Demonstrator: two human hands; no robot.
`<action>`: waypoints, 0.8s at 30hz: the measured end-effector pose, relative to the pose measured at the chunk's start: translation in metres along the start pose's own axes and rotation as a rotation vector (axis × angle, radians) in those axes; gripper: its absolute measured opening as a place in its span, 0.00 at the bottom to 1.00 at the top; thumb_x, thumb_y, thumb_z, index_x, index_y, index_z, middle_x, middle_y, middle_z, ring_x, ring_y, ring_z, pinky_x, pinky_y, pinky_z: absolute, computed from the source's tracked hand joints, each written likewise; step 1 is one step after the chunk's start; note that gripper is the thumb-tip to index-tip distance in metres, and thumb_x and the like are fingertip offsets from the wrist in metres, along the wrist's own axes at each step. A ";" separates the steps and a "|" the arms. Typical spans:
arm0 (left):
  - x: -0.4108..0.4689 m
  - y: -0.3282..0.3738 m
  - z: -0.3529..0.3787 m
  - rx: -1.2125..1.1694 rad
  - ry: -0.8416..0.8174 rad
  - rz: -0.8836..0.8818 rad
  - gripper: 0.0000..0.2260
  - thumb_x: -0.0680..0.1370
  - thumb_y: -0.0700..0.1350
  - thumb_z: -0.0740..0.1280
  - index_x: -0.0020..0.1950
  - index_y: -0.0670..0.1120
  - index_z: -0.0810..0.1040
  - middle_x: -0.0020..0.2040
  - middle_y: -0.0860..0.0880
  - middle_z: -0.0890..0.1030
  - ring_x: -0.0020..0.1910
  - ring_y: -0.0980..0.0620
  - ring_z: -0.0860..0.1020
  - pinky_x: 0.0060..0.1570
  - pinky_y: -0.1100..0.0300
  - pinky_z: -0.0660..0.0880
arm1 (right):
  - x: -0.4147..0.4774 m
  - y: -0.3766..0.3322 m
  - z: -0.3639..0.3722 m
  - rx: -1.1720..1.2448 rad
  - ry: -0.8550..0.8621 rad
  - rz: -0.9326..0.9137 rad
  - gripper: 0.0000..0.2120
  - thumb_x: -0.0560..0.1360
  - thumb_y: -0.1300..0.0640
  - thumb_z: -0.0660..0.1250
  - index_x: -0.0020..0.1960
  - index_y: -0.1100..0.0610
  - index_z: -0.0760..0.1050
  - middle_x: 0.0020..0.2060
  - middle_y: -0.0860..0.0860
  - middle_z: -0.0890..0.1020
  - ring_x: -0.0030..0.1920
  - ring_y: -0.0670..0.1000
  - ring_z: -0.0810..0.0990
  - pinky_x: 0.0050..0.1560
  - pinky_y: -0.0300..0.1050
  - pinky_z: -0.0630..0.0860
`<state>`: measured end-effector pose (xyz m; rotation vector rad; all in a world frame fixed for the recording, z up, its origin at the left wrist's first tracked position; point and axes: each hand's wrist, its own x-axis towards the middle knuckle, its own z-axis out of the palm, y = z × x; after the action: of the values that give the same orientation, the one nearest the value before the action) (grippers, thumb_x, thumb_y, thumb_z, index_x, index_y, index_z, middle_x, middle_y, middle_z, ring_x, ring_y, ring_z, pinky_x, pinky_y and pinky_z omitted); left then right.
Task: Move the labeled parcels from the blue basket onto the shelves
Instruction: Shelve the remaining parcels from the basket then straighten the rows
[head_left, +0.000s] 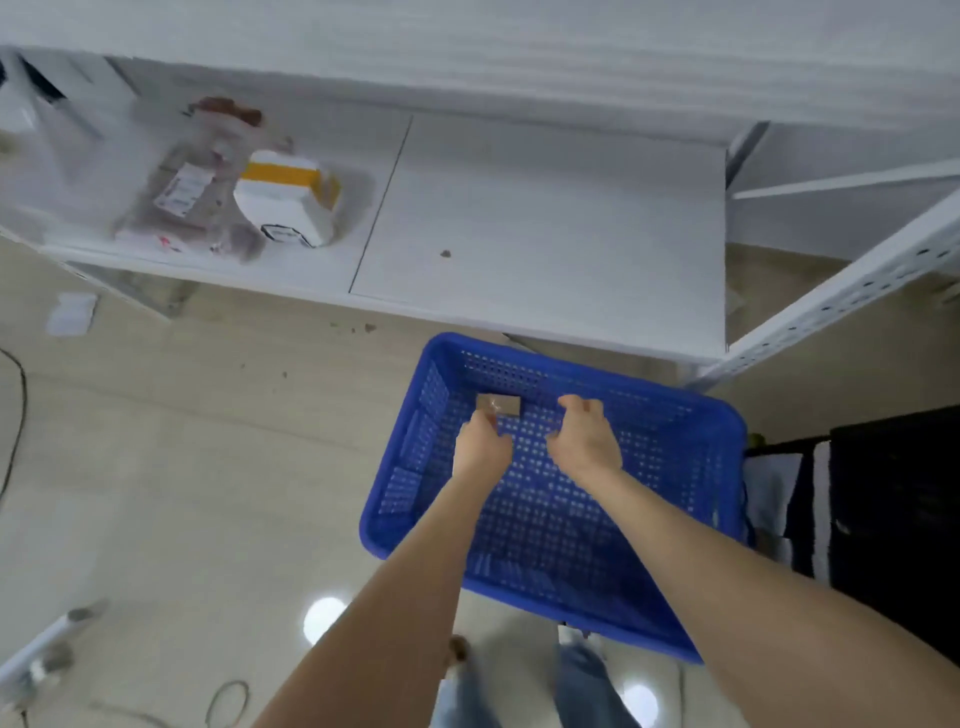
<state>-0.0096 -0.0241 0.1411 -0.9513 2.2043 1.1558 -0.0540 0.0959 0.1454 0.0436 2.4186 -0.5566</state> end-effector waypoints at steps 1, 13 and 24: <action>0.018 -0.008 0.018 0.004 -0.026 -0.020 0.19 0.80 0.42 0.59 0.71 0.43 0.64 0.66 0.44 0.72 0.58 0.46 0.75 0.45 0.59 0.69 | 0.019 0.012 0.015 0.028 -0.022 0.024 0.25 0.79 0.59 0.60 0.74 0.55 0.59 0.70 0.55 0.62 0.59 0.58 0.73 0.51 0.52 0.75; 0.290 -0.137 0.146 -0.033 -0.043 -0.125 0.21 0.80 0.45 0.59 0.73 0.42 0.64 0.66 0.41 0.73 0.59 0.41 0.75 0.53 0.51 0.73 | 0.257 0.095 0.213 0.497 -0.194 0.292 0.23 0.81 0.61 0.59 0.75 0.57 0.61 0.64 0.56 0.73 0.54 0.59 0.79 0.55 0.56 0.78; 0.424 -0.177 0.191 -0.371 0.063 -0.244 0.31 0.73 0.55 0.63 0.72 0.43 0.63 0.69 0.36 0.69 0.64 0.33 0.71 0.54 0.41 0.76 | 0.353 0.100 0.279 0.986 -0.297 0.286 0.08 0.79 0.61 0.62 0.58 0.54 0.70 0.59 0.53 0.75 0.59 0.55 0.75 0.59 0.49 0.74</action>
<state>-0.1336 -0.0868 -0.3368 -1.3814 1.8849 1.4584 -0.1517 0.0375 -0.3013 0.6543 1.6100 -1.4321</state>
